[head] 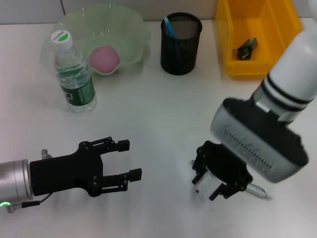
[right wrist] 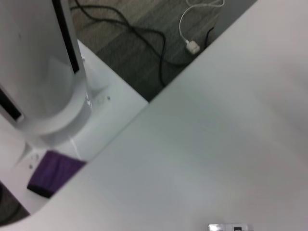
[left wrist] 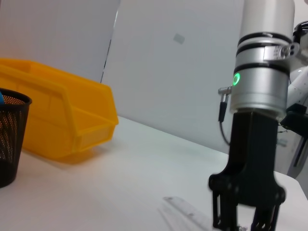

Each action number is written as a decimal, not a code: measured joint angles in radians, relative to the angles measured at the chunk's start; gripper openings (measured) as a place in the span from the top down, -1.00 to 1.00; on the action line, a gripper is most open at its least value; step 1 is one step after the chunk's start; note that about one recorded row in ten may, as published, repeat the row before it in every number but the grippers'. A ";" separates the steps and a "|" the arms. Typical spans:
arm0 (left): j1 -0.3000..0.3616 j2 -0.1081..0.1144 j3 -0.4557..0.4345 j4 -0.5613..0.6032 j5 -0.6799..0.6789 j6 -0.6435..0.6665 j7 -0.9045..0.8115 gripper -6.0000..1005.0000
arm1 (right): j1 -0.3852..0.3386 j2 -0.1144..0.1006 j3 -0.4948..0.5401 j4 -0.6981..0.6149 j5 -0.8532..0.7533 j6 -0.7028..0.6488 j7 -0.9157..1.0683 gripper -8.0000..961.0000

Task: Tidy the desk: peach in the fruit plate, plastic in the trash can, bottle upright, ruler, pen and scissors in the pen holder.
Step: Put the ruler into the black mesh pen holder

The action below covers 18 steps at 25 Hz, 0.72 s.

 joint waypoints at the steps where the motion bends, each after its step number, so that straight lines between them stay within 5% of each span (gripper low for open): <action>1: 0.000 0.000 0.000 0.000 0.000 -0.001 0.000 -0.58 | -0.001 0.000 0.031 -0.009 0.000 -0.025 0.001 0.17; 9: 0.001 -0.001 0.000 0.000 0.000 -0.003 0.003 -0.59 | 0.014 -0.007 0.351 -0.027 0.012 -0.189 0.015 0.17; 18: 0.001 -0.007 -0.010 -0.010 -0.006 -0.006 0.035 -0.59 | 0.006 -0.016 0.598 -0.002 0.065 -0.268 0.008 0.17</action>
